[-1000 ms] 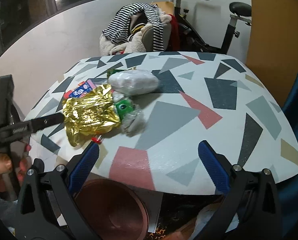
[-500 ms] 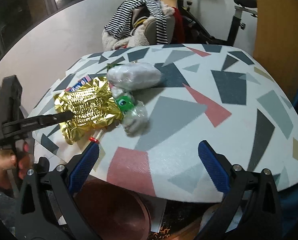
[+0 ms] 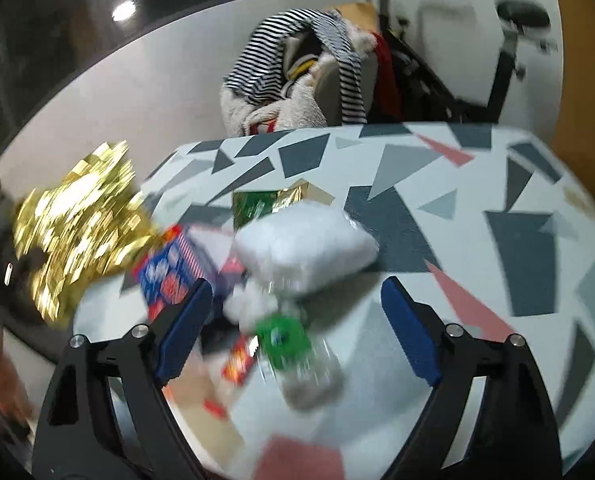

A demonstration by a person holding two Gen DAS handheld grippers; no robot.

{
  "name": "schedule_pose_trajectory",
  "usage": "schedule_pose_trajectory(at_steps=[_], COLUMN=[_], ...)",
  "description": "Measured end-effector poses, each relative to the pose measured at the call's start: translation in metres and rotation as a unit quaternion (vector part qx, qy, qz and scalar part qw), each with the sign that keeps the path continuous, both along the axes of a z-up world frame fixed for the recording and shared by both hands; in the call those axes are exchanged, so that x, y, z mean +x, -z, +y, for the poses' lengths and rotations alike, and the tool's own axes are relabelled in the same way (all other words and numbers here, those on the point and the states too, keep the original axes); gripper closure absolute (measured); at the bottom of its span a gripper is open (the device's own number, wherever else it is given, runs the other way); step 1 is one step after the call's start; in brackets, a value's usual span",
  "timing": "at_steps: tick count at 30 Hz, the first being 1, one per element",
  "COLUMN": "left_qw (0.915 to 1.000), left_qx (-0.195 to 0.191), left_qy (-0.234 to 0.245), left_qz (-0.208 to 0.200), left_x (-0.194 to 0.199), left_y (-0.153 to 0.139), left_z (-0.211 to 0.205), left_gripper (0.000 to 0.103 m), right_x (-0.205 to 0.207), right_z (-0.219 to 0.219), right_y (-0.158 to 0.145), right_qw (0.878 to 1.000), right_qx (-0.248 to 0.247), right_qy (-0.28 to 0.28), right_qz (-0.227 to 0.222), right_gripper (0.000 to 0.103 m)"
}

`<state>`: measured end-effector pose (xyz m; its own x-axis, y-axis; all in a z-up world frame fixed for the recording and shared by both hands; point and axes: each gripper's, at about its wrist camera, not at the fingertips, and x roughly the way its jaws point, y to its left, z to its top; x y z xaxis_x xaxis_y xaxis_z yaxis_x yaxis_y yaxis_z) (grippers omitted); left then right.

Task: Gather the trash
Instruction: 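Grasp the gold foil wrapper with the left tool while the right tool grasps the white plastic bag, then carry the gold wrapper and white bag over the brown bin and release both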

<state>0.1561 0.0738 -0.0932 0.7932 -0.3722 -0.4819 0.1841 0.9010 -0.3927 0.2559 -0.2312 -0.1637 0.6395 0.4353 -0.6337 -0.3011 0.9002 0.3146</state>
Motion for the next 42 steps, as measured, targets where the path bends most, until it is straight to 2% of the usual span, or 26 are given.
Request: schedule_pose_trajectory(at_steps=[3,6,7,9,10,11,13,15,20,24,31,36,39,42], left_qw=[1.0000,0.9999,0.9999,0.9999,0.9999,0.9999,0.9999,0.9999,0.9994,0.9984,0.9963,0.9961,0.9961,0.9959], left_qx=[-0.001,0.000,0.002,0.008,0.010,0.010,0.009,0.011,0.025,0.043,0.066,0.068,0.073,0.077], left_qy=[-0.005,-0.007,-0.006,-0.004,-0.003,-0.002,0.000,0.005,0.021,0.036,0.055,0.056,0.050,0.047], left_qz=[0.004,0.008,0.008,0.009,0.010,0.009,0.008,0.004,-0.006,-0.012,-0.010,-0.006,-0.007,-0.006], left_x=[0.001,0.000,0.000,-0.001,-0.001,-0.002,-0.003,-0.005,-0.017,-0.036,-0.087,-0.131,-0.155,-0.170], left_y=[0.004,0.009,0.010,0.012,0.012,0.012,0.010,0.005,-0.007,-0.013,-0.002,0.007,0.011,0.015], left_z=[0.006,0.010,0.011,0.011,0.010,0.010,0.011,0.010,0.000,-0.011,-0.025,-0.025,-0.024,-0.024], left_gripper=[0.092,0.092,0.092,0.092,0.092,0.092,0.092,0.092,0.092,0.092,0.092,0.092,0.092,0.092], right_x=[0.039,0.058,0.064,0.069,0.068,0.067,0.062,0.050,0.014,-0.028,-0.119,-0.173,-0.205,-0.226], right_z=[-0.006,-0.009,-0.009,-0.009,-0.010,-0.010,-0.012,-0.013,-0.023,-0.028,-0.031,-0.029,-0.020,-0.002], right_y=[0.016,0.030,0.035,0.041,0.042,0.040,0.029,0.011,-0.024,-0.041,-0.038,-0.029,-0.017,0.007], right_qw=[0.996,0.989,0.985,0.981,0.979,0.979,0.982,0.989,0.995,0.997,0.998,0.997,0.996,0.995], right_qx=[0.057,0.096,0.107,0.119,0.128,0.135,0.127,0.107,0.062,0.036,0.017,0.014,0.014,0.001], right_qy=[0.045,0.068,0.074,0.076,0.074,0.070,0.071,0.071,0.073,0.053,0.011,-0.017,-0.051,-0.091], right_qz=[0.054,0.094,0.111,0.132,0.137,0.137,0.118,0.074,-0.001,-0.042,-0.066,-0.073,-0.066,-0.041], right_gripper=[0.022,0.030,0.041,0.051,0.065,0.070,0.073,0.074,0.074,0.074,0.074,0.074,0.074,0.074])
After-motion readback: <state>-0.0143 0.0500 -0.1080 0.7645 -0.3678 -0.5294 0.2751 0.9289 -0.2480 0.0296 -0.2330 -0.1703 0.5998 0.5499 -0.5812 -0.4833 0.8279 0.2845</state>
